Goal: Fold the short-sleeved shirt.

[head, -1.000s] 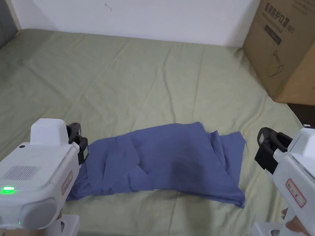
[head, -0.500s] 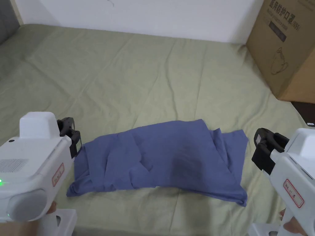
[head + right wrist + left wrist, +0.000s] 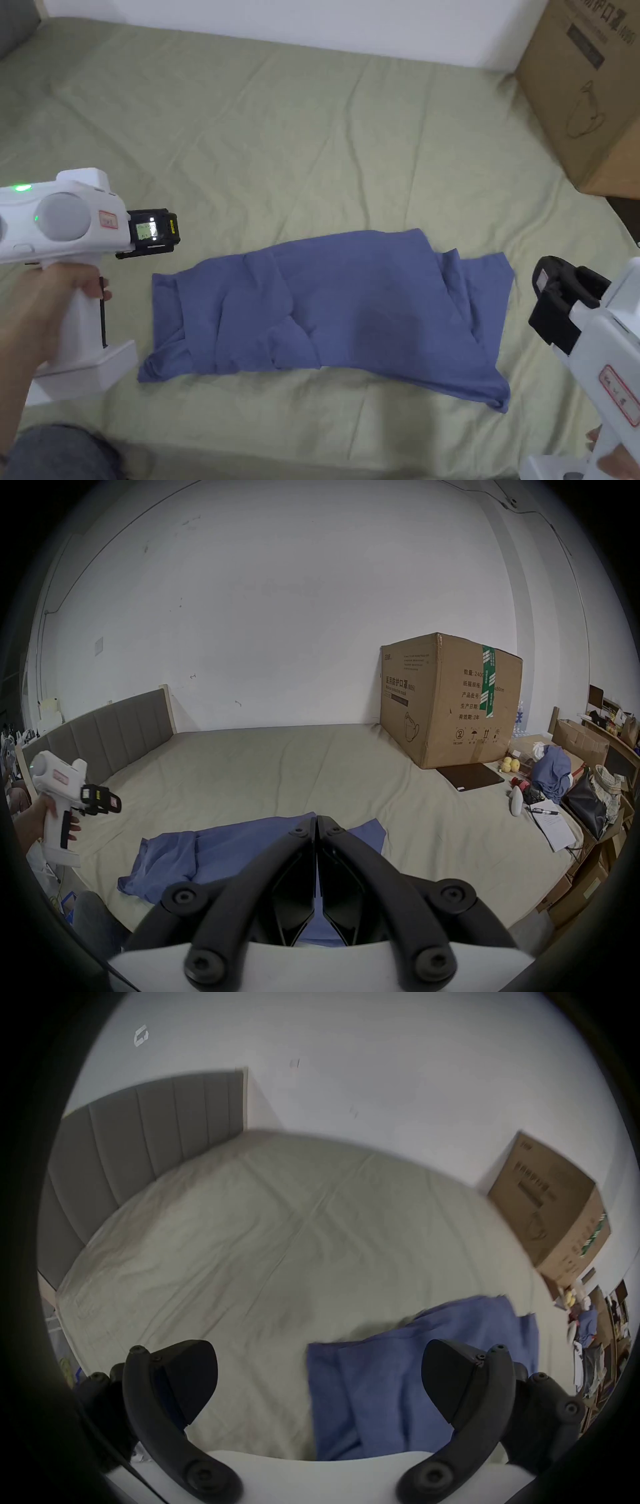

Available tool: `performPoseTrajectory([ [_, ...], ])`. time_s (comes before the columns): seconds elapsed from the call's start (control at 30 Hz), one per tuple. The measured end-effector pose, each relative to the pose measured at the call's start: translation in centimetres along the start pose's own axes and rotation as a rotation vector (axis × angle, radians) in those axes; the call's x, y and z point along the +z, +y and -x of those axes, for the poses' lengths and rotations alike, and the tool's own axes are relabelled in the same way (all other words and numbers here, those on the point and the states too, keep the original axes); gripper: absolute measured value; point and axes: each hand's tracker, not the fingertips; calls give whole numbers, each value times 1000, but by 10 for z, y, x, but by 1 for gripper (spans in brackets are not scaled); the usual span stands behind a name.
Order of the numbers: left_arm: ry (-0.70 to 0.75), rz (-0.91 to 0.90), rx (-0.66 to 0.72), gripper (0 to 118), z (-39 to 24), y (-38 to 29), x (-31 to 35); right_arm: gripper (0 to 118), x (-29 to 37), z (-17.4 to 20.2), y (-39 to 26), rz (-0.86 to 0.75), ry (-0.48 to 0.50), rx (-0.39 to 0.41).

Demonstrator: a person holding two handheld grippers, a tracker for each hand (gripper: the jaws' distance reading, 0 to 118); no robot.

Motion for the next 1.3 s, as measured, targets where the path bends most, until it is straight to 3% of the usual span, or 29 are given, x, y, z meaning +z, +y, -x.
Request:
performPoseTrajectory([
  [0.27,89,223,-16,117,10,-5,-82,0,-14,2,-2,58,-42,6],
  [0.4,102,242,-41,104,1,-8,-98,0,-22,3,-3,80,-53,7],
  [0.6,121,255,-140,72,-25,-22,-99,0,-31,7,-6,103,-55,21],
  [0.73,45,235,-176,3,-42,-30,-87,0,-34,7,-11,118,-50,19],
  [0.77,73,233,-216,0,-48,-33,-86,0,-34,7,-12,121,-48,16],
  [0.8,105,220,-263,0,-45,-33,-88,0,-34,7,-12,122,-46,14],
  [1.07,-67,21,-76,0,-15,-2,-25,0,-37,-4,-9,143,-49,7],
  [1.3,-163,-114,6,0,4,11,21,0,-67,-30,10,207,-52,-12],
])
